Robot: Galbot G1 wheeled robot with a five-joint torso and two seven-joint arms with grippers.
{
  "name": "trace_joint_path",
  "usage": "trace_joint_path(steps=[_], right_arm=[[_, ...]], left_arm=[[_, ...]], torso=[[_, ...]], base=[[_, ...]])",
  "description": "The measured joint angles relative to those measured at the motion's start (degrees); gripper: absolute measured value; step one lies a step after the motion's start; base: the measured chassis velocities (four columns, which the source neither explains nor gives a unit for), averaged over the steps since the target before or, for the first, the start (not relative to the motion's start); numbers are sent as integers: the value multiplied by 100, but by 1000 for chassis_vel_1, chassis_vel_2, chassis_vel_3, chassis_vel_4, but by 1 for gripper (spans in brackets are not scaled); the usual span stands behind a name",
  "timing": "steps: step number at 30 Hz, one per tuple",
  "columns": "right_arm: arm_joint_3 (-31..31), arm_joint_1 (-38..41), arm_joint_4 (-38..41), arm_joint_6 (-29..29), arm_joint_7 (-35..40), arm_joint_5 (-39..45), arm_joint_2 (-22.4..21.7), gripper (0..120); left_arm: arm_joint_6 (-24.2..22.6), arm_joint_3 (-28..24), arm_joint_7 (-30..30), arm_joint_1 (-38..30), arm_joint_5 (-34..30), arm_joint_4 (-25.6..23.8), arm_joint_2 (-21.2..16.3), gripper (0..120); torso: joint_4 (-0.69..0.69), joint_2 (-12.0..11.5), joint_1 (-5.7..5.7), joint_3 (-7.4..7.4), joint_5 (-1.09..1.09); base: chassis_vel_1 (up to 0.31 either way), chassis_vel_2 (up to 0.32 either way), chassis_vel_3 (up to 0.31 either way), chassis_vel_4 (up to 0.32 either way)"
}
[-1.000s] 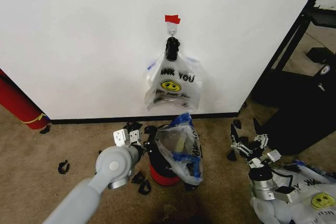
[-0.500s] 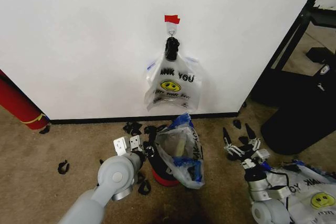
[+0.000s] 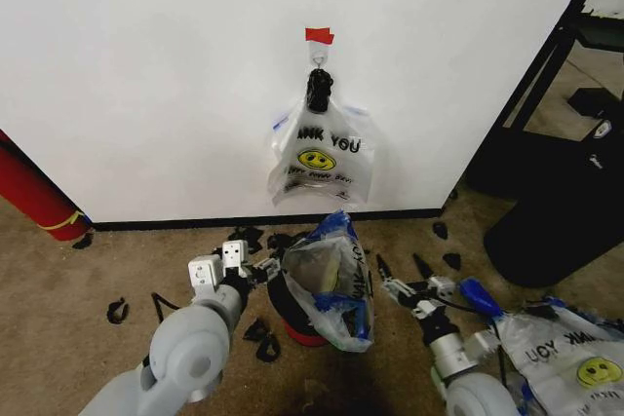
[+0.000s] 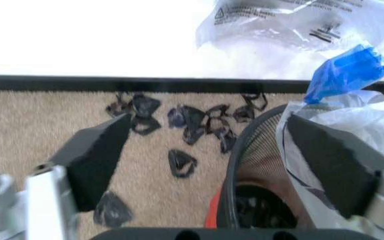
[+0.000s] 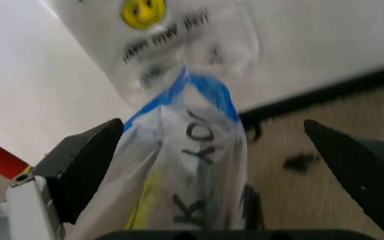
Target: Pick up the garbage bag from the wall and place it over the trash bin.
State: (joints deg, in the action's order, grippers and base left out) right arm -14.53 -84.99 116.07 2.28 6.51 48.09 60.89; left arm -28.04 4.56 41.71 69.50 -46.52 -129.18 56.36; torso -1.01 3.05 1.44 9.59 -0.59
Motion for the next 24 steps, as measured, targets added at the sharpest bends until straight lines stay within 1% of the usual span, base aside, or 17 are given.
trace_joint_path(steps=[2, 3, 4, 5, 7, 9, 13, 19, 21, 24], right_arm=[[-51, 47, 199, -562, 344, 281, -17, 100], [-51, 47, 199, -562, 344, 281, -17, 100], [-62, 106, 260, -897, 555, 384, -23, 100], [-59, 193, 296, -1246, 805, 491, -31, 100], [-12, 386, 294, -1769, 1144, 715, -39, 100], [75, 626, 162, -2100, 1212, 857, -26, 100], [213, 951, -75, -2389, 1070, 990, 54, 100], [380, 1316, -336, -2601, 1024, 1093, 176, 100], [380, 1410, -427, -2840, 1031, 1232, 220, 100], [380, 1477, -506, -3116, 1128, 1349, 275, 90]], left_arm=[[39, -104, -146, -36, 88, 19, 7, 99], [39, -104, -146, -36, 88, 19, 7, 99], [45, -131, -181, -43, 98, 10, 6, 99], [48, -144, -198, -43, 100, -10, 4, 100], [50, -147, -203, -42, 100, -56, 1, 100], [52, -146, -202, -34, 90, -92, 0, 100], [54, -154, -200, -13, 76, -116, 25, 100], [54, -178, -190, 18, 47, -130, 53, 100], [54, -184, -185, 14, 34, -127, 53, 100], [54, -203, -179, -4, 25, -108, 69, 100]], torso=[[-5, 0, 0, 0, 1], [-5, 0, 0, 0, 1], [-6, 0, 0, 0, 2], [-6, 0, 0, 0, 1], [-3, 0, 0, 0, 2], [-2, 0, 0, 0, 1], [-3, 0, 0, 0, 2], [-2, 0, 0, 0, 2], [-3, 0, 0, 0, 1], [-3, 0, 0, 0, 2]], base=[[0, 0, 0, 0], [0, 0, 0, 0], [0, 0, 0, 0], [0, 0, 0, 0], [0, 0, 0, 0], [0, 0, 0, 0], [0, 0, 0, 0], [0, 0, 0, 0], [0, 0, 0, 0], [0, 0, 0, 0]])
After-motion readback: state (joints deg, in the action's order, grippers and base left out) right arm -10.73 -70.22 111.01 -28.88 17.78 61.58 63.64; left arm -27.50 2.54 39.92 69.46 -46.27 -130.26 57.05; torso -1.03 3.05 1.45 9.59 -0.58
